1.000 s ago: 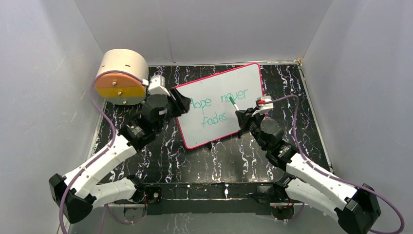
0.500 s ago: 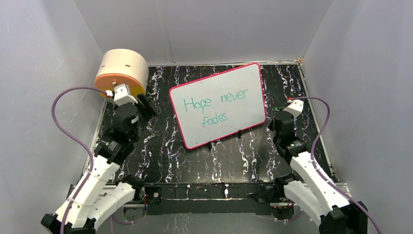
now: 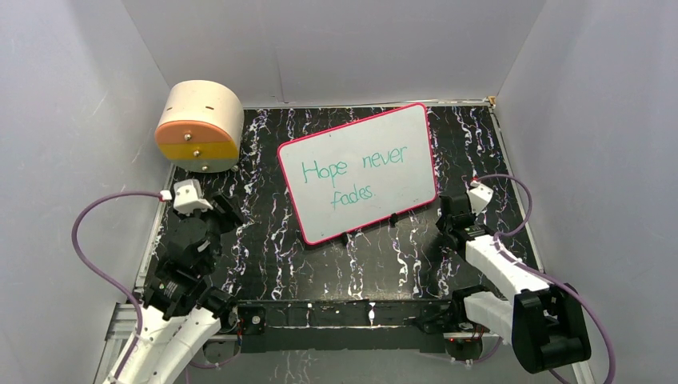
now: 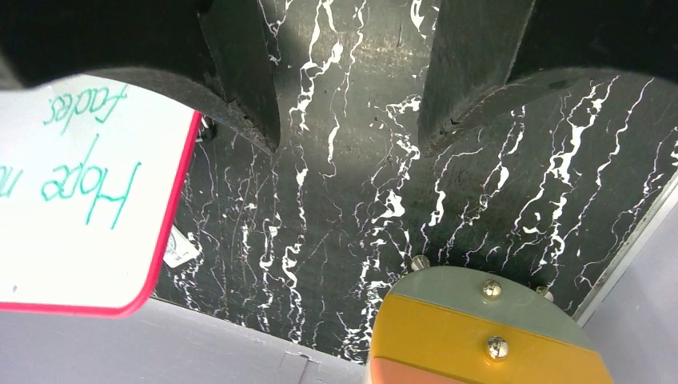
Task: Write a sentence on the whiteboard
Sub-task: Place the whiteboard marker at the center of the board.
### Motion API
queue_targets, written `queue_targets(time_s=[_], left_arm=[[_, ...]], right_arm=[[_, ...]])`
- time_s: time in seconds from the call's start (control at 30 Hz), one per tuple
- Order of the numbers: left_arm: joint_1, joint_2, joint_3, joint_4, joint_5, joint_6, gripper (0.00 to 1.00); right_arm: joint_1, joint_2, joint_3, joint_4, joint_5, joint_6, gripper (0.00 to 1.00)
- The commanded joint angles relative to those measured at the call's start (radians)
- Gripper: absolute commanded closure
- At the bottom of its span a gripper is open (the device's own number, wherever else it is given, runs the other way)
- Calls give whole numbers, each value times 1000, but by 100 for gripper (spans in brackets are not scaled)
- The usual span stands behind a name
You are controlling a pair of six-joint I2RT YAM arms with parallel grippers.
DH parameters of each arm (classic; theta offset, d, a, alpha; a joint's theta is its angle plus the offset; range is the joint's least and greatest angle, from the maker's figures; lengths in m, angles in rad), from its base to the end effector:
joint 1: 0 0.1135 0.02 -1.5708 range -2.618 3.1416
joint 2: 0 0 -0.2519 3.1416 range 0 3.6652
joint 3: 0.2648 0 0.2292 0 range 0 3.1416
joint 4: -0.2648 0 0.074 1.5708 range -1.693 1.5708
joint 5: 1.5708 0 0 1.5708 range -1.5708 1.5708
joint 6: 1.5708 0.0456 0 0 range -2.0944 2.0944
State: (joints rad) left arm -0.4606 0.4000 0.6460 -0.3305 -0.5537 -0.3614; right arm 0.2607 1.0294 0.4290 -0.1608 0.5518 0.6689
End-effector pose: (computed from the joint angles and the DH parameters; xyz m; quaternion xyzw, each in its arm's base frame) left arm 0.1005 -0.0231 0.3141 -0.1496 0.7166 -0.0755 0.6771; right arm 0.1881 0.0254 0.1761 0.2843 0.8443 -0.0540 0.4510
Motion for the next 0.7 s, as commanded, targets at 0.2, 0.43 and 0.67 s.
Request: queue_targets(time_s=[0.2,0.43,0.67], left_arm=[[5,-181,-26,33,83,78,38],[5,-232,-20,31,83,51,38],[5,-305,21,-1,85,35,38]], right_arm=[[-9,5,-71,-1,-40,158,65],[-8,-165,-33,-135,-36,125,27],[-9,-423,139,-303,-62,-23,1]])
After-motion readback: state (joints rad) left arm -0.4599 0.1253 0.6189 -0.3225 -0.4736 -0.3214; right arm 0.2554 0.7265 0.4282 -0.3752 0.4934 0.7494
